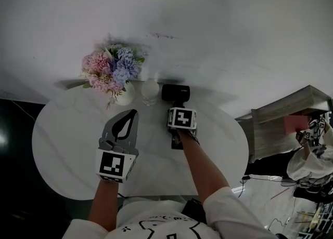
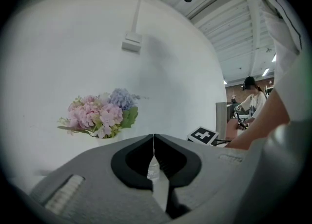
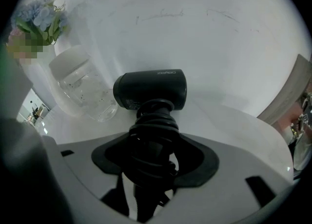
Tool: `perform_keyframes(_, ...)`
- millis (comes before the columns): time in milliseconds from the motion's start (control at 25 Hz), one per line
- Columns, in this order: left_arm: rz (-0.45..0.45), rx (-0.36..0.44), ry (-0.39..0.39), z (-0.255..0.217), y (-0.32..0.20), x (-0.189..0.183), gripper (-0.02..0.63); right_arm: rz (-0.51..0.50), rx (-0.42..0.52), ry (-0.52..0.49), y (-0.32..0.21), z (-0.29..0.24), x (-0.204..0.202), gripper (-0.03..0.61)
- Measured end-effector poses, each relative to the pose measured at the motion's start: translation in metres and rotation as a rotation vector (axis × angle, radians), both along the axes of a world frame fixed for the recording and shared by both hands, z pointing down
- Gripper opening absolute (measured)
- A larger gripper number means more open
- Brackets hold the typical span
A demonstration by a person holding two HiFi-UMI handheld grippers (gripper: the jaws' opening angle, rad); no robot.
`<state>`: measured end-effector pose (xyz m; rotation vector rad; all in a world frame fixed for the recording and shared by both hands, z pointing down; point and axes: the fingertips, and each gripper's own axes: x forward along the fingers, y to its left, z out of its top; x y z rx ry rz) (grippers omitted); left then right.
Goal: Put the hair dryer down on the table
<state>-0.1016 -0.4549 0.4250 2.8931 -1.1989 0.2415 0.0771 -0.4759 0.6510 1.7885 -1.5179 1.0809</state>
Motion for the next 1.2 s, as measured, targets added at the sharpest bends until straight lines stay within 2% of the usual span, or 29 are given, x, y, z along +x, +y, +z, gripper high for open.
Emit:
perform_keyframes(360,-0.007,0.001,-0.004,-0.001,0.001,-0.003,0.020,-0.017,-0.028,0.027,0.001,0.006,-0.002,0.261)
perform_keyframes(600,-0.008,-0.002,-0.006,0.001,0.004,0.001,0.020,-0.038,-0.016,0.007,0.002,0.005,-0.006,0.262)
perform_keyframes(680,-0.006,-0.001,-0.006,0.001,0.006,0.002,0.020,-0.060,-0.013,0.017,0.003,0.006,-0.008,0.277)
perform_keyframes(840,-0.013,-0.007,-0.012,0.003,0.011,0.002,0.020,-0.065,-0.006,0.039,0.009,0.005,-0.005,0.366)
perform_keyframes(1200,-0.030,0.011,-0.005,-0.004,0.030,0.008,0.020,-0.070,0.038,-0.002,0.023,-0.016,-0.001,0.373)
